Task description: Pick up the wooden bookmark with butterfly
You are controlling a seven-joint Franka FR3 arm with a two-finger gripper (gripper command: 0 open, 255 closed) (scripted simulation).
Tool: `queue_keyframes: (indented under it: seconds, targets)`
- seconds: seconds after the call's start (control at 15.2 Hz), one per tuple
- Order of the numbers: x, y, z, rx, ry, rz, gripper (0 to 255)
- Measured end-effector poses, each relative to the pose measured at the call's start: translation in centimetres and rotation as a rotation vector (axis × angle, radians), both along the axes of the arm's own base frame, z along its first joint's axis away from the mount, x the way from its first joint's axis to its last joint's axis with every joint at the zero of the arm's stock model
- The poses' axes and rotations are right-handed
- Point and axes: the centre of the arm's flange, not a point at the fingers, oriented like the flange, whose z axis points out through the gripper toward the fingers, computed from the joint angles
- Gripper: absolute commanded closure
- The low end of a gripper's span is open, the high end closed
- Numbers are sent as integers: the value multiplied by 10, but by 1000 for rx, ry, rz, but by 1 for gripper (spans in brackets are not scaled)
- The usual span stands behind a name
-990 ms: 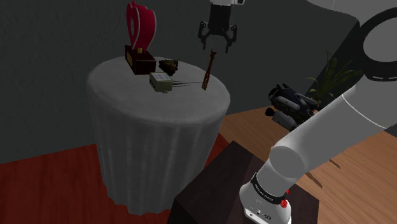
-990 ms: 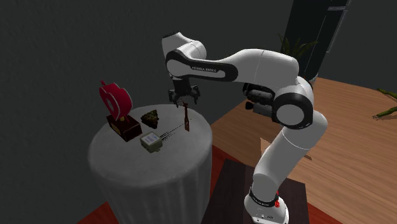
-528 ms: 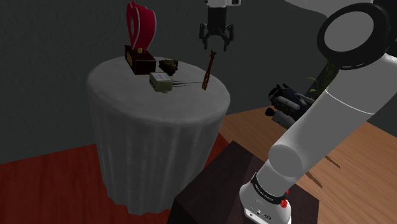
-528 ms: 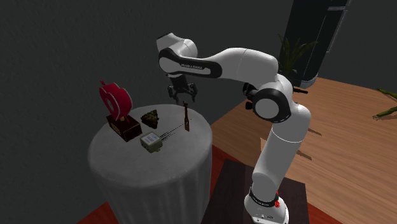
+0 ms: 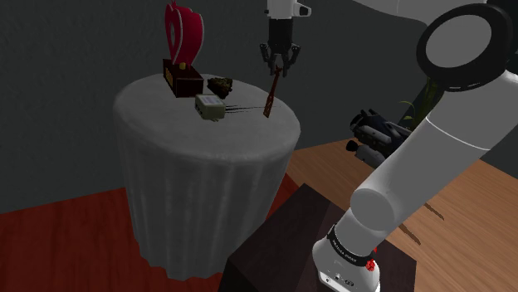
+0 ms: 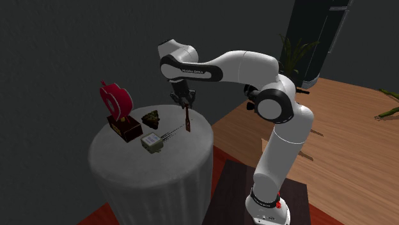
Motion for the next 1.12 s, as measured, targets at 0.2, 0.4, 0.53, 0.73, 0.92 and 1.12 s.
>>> queue_keyframes:
  seconds: [0.2, 0.4, 0.53, 0.73, 0.92, 1.12]
  targets:
    - [0, 0, 0, 0, -2, 0, 255]
    - [0, 0, 1, 0, -2, 0, 255]
    - [0, 0, 1, -1, -2, 0, 255]
    - [0, 0, 10, 0, 0, 0, 255]
    - [0, -1, 25, 0, 0, 0, 255]
    - [0, 0, 42, 0, 0, 0, 255]
